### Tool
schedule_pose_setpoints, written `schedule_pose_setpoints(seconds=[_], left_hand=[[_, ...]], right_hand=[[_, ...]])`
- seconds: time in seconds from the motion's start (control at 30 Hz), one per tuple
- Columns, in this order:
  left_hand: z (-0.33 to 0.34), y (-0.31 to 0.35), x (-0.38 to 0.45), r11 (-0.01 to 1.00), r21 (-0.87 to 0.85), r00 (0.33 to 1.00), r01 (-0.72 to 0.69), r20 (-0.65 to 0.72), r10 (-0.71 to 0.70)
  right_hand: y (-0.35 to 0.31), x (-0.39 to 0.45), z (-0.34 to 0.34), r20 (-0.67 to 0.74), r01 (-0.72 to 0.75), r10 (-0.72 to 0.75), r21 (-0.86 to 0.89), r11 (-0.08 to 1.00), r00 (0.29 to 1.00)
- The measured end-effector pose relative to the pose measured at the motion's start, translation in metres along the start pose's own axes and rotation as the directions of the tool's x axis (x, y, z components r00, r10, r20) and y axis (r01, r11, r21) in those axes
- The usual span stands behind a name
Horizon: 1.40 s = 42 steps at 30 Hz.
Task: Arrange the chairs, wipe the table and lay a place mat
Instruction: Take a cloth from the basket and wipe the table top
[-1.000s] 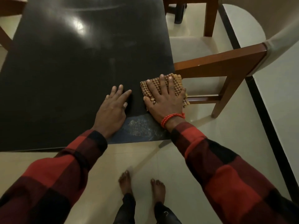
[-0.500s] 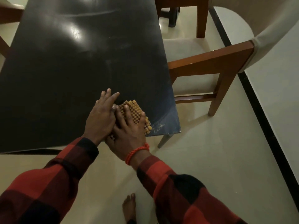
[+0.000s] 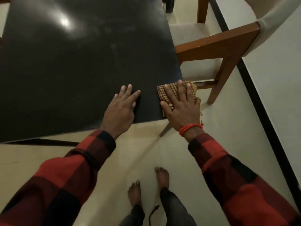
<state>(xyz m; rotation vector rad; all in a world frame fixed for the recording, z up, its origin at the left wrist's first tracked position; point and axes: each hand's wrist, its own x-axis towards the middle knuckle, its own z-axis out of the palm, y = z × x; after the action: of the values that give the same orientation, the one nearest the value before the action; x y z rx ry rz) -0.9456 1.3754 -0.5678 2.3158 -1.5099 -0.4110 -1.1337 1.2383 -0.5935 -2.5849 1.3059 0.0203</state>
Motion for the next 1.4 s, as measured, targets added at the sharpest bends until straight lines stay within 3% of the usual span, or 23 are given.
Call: schedule_pose_setpoints(seconds=[0.17,0.27,0.4,0.6,0.83,1.03,1.27,1.4], left_hand=[[0.007,0.000,-0.013,0.999,-0.022,1.000,-0.028,0.001,0.028],[0.000,-0.003,-0.019,0.998,-0.061,0.994,0.017,-0.109,-0.024],[-0.015,-0.027,-0.028,0.977,-0.146,0.947,0.154,-0.262,-0.188],[-0.040,-0.066,-0.055,0.949,-0.184,0.895,0.258,-0.324,-0.306],[-0.060,-0.098,-0.069,0.896,-0.219,0.812,0.387,-0.380,-0.444],[-0.059,-0.094,-0.075,0.888,-0.236,0.811,0.395,-0.364,-0.457],[-0.049,-0.071,-0.062,0.929,-0.173,0.870,0.327,-0.328,-0.367],[-0.030,-0.044,-0.047,0.949,-0.161,0.912,0.270,-0.274,-0.306]], right_hand=[[-0.012,-0.029,0.008,-0.041,0.038,-0.039,-0.033,0.999,0.998],[-0.019,-0.040,0.015,-0.078,0.181,-0.187,-0.079,0.980,0.979],[-0.050,-0.041,0.021,-0.044,0.429,-0.438,-0.140,0.893,0.898],[-0.131,-0.033,0.038,-0.018,0.609,-0.620,-0.162,0.776,0.785],[-0.205,-0.026,0.058,0.056,0.726,-0.732,-0.202,0.657,0.679],[-0.232,-0.023,0.051,0.158,0.804,-0.798,-0.260,0.534,0.581],[-0.159,-0.026,0.049,-0.038,0.699,-0.718,-0.198,0.687,0.694],[-0.081,-0.023,0.031,-0.031,0.628,-0.642,-0.177,0.758,0.766]])
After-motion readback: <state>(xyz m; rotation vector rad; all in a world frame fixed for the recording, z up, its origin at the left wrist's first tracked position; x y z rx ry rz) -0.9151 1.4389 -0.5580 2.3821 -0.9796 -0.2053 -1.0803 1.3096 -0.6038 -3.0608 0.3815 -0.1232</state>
